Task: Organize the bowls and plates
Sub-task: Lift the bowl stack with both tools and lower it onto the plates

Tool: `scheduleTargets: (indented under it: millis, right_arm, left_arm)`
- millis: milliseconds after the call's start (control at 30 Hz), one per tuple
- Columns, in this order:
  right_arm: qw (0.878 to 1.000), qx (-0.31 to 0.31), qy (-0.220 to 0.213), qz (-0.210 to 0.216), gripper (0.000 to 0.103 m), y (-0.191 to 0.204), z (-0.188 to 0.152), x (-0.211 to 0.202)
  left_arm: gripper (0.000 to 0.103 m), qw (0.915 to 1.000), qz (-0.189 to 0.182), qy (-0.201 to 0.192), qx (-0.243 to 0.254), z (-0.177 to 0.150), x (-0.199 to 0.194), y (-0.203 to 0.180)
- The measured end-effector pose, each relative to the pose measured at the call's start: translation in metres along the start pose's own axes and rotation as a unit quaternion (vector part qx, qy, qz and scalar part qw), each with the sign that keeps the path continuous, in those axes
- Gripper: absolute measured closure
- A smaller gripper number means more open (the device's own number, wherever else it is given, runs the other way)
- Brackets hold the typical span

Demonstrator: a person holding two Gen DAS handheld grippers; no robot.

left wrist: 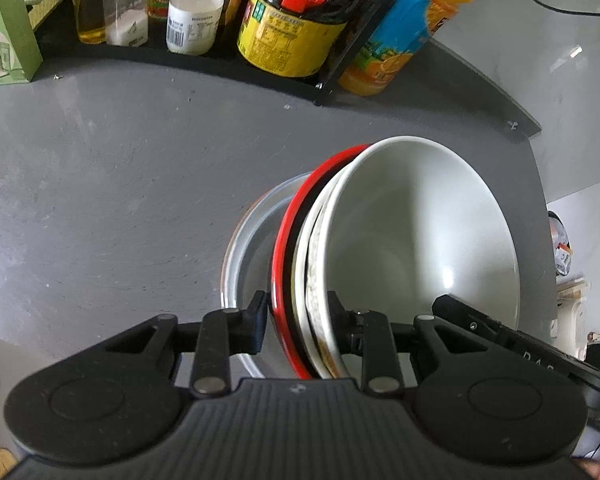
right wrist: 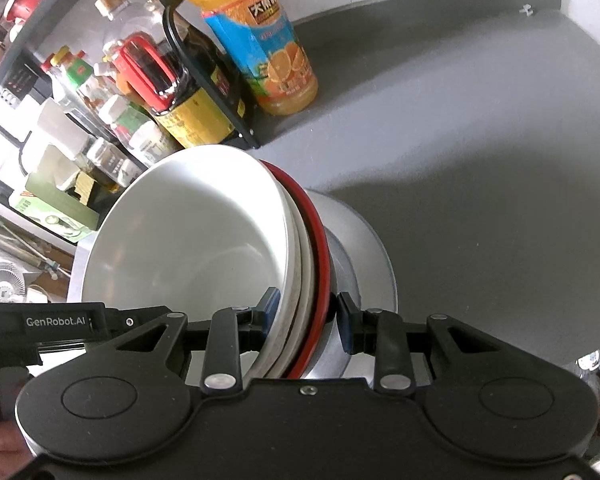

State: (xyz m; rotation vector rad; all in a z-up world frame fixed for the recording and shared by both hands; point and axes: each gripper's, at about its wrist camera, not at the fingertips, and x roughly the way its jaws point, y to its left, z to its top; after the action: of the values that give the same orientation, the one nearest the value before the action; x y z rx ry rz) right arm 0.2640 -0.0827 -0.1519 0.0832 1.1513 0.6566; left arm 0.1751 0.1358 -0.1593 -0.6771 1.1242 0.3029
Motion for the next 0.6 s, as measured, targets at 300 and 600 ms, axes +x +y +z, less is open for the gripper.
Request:
scheduleTargets:
  millis: [300, 600]
  right_arm:
    - [1.000, 0.011, 0.002, -0.015, 0.073, 0.0035, -0.0045, 0.0066]
    - [1.000, 0.012, -0.002, -0.016, 0.069, 0.0040, -0.0044, 0.0079]
  left_arm:
    - [0.075, 0.9998, -0.009, 0.010, 0.013, 0.0053, 0.0090, 0.0041]
    - [0.074, 0.9994, -0.018, 0.016, 0.026, 0.0087, 0.0092, 0.0024]
